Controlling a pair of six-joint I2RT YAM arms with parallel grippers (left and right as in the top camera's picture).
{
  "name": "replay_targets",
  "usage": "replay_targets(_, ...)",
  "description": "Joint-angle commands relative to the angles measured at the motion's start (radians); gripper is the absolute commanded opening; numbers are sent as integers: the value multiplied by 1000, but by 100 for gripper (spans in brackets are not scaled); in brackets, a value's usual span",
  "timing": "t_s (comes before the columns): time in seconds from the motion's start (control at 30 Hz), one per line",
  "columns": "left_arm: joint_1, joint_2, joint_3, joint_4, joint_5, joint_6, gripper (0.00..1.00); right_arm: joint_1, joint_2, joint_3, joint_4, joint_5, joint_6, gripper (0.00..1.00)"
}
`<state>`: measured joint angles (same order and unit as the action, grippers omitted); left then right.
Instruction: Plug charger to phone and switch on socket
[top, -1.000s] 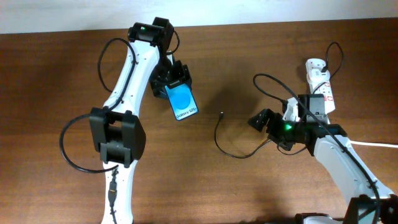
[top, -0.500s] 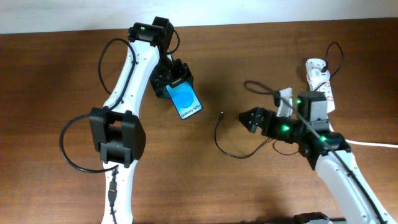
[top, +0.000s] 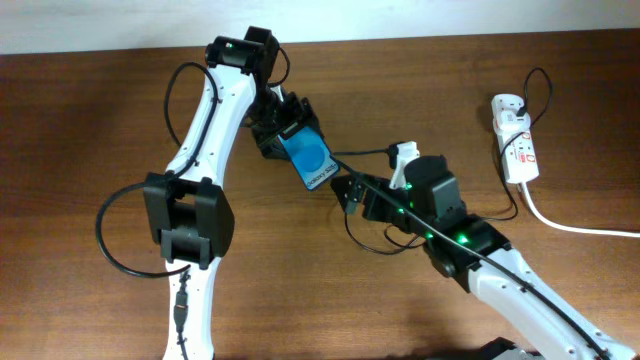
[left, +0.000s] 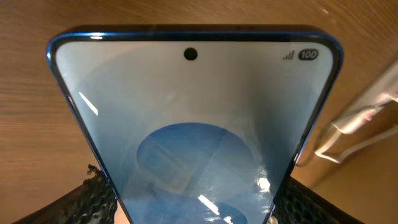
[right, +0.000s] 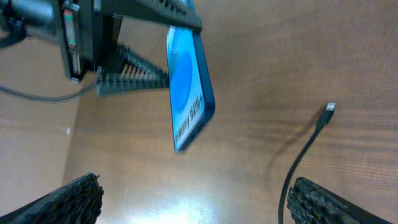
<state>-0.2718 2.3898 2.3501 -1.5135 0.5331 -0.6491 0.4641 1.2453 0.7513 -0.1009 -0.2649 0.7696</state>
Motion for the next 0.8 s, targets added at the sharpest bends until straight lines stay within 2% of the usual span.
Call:
replay_targets(0.0,9,-33,-1,-1,161,-10,33,21,46,11,56,90,59,99)
replay_targets(0.1,9,-33,-1,-2,198,-10,33,21,134,11,139,89,59,97)
replay_targets(0.23,8,-33,-1,-2,235,-10,34,21,197,11,279,89,59,79)
replay_targets(0.3,6,-33,-1,-2,247,-10,34,21,216,11,332,90,59,74)
replay_targets(0.37,6,-33,-1,-2,273,-10,33,21,236,11,374,90,59,64)
replay_targets(0.6,-3,-33,-1,-17,301,-10,30,21,300,11,496,113,58,59)
replay_targets(0.77,-29,-33,-1,-13,301,-10,32,21,315,12,521,122,59,27)
